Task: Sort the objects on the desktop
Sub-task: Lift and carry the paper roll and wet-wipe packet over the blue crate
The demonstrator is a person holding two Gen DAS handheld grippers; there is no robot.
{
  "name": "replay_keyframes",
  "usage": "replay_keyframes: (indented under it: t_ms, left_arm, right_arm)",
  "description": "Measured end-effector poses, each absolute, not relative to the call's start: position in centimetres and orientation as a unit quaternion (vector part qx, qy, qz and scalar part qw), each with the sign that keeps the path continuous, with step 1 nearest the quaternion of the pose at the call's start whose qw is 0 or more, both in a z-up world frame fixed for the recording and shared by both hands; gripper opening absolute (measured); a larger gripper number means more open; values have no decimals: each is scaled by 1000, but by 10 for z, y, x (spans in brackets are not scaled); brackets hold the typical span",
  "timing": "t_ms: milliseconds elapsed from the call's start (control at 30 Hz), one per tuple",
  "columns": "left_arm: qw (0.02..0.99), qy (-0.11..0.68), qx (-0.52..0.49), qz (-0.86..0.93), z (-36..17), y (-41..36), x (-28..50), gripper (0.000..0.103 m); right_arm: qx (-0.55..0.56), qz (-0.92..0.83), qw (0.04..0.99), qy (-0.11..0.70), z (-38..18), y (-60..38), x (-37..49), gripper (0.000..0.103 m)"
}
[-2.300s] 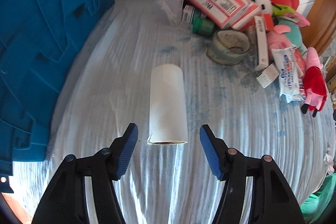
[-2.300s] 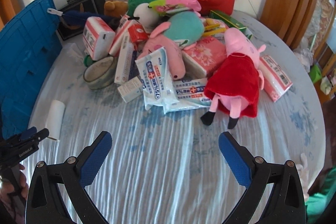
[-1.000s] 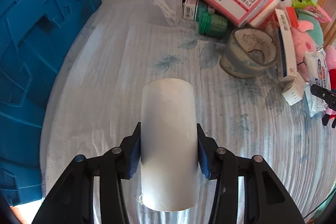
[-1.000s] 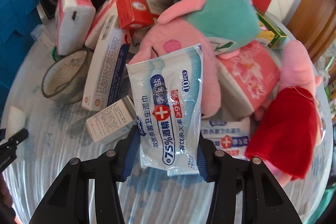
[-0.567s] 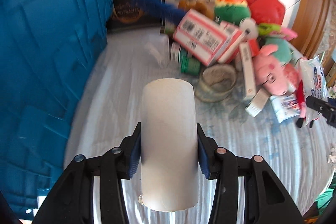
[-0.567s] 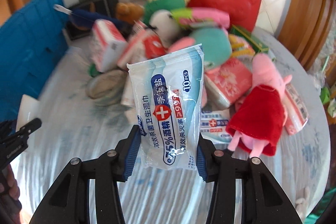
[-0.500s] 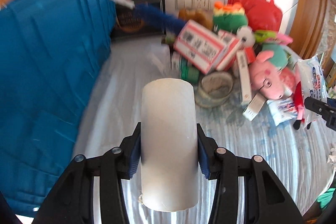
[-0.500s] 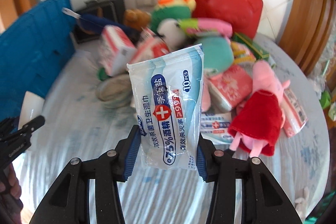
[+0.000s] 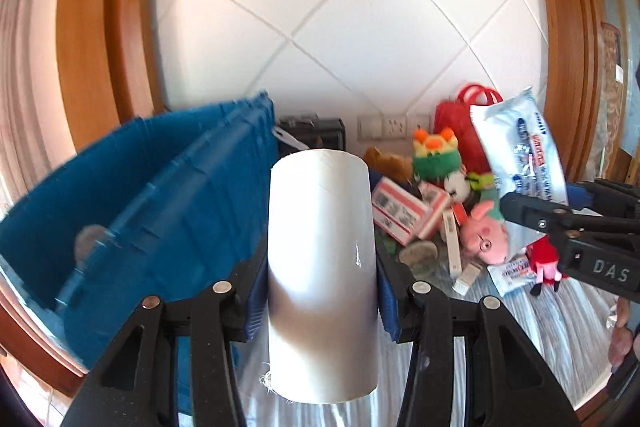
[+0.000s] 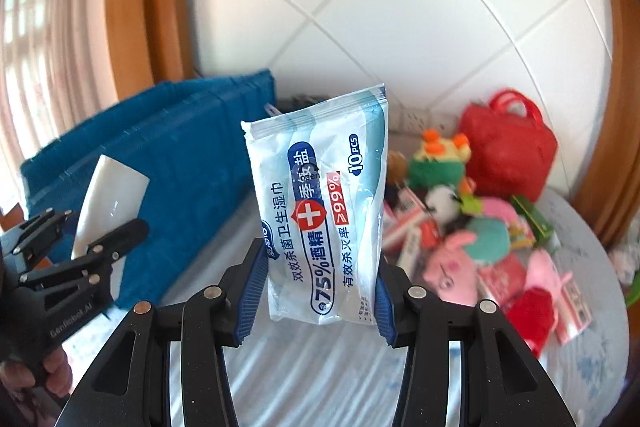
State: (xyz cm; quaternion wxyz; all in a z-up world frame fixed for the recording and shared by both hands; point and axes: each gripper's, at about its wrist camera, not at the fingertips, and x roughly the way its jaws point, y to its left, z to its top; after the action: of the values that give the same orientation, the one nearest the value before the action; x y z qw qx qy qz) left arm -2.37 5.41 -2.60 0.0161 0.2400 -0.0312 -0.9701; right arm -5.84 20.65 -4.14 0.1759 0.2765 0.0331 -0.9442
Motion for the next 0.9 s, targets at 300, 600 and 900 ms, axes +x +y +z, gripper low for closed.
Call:
replay_keyframes:
  t_ms: [300,600,900]
  left_arm:
    - [73,-7,183,-980,21,-18,-9,45]
    - [143,10,177,-974,39,-117,-11,45]
    - [199,28,217,-955,25,-204,-38,45]
  right_arm:
    - [232,-945,224,53,1,116,-56,47]
    - [228,-932,278,56,19,21,-71,47]
    - [257,-912,307,92,6,-80,-86,47]
